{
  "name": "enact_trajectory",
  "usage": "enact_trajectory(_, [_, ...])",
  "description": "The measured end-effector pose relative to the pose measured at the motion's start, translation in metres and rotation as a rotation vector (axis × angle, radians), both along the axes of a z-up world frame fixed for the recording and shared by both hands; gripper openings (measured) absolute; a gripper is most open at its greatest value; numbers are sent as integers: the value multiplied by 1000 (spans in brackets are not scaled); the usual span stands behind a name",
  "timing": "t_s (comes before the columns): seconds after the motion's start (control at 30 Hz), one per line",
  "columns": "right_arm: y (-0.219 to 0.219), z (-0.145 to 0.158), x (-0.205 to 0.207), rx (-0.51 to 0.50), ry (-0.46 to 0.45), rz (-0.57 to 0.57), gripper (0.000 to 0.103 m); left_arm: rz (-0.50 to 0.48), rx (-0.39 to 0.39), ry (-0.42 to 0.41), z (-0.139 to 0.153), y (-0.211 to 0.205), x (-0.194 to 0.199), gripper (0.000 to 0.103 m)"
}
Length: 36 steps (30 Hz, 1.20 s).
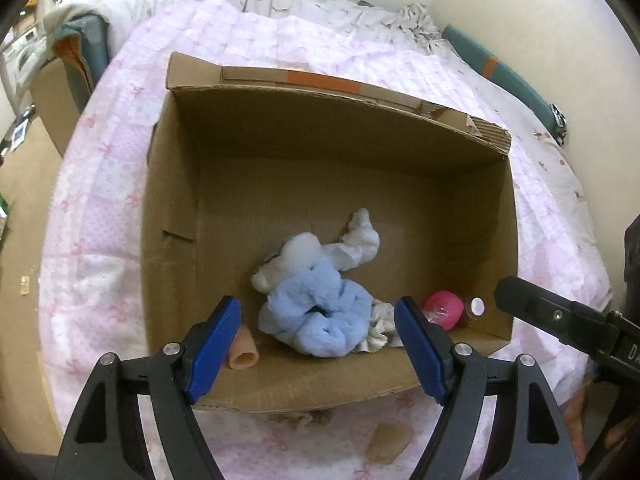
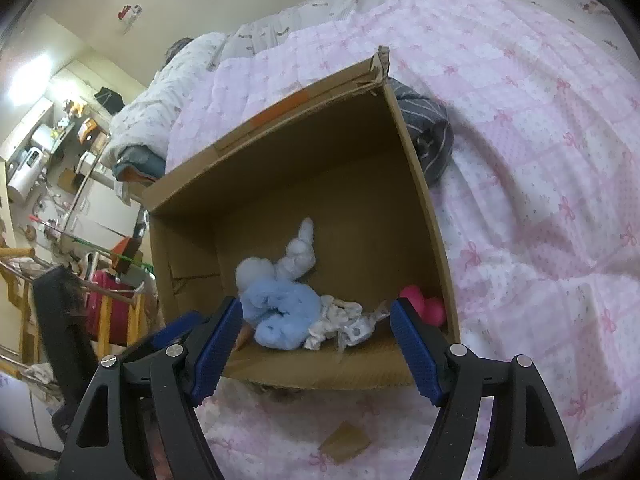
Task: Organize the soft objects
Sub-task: 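Withdraw both open tools from the box toward the items on the bed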
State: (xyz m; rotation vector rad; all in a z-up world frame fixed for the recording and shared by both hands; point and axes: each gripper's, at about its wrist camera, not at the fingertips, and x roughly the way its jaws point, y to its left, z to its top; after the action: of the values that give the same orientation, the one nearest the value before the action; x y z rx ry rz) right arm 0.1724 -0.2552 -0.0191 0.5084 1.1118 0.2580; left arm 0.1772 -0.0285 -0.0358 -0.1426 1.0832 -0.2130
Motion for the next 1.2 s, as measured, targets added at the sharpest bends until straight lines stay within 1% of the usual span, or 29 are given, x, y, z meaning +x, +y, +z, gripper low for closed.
enact_trajectory(0.1, [1,0,0,-5,3,3,81,26,-2,-10,5,9,-1,77])
enact_trajectory(0.23, [1,2,-2,-2,0,1,81,52,-1,-52,17,21,-8,77])
enact_trajectory(0.47, [-1,6,-9,6,-6,-3,81,67,75,-86,29,29,-24,77])
enact_trajectory(0.57, [-3,9,-15,2,-12,-9,81,75,96,-102,34,32,-32,77])
enact_trajectory(0.73, [-8,15,-24,-3,-27,-6,81,95,128,-94,35,38,-46,77])
enact_trajectory(0.87, [-12,20,-33,-10,-45,-11,81,108,155,-104,39,42,-60,77])
enact_trajectory(0.97, [-16,20,-39,-8,-41,-25,81,118,172,-107,40,44,-70,77])
enact_trajectory(1.2, [-15,15,-50,-14,-15,-39,81,141,157,-82,38,51,-86,77])
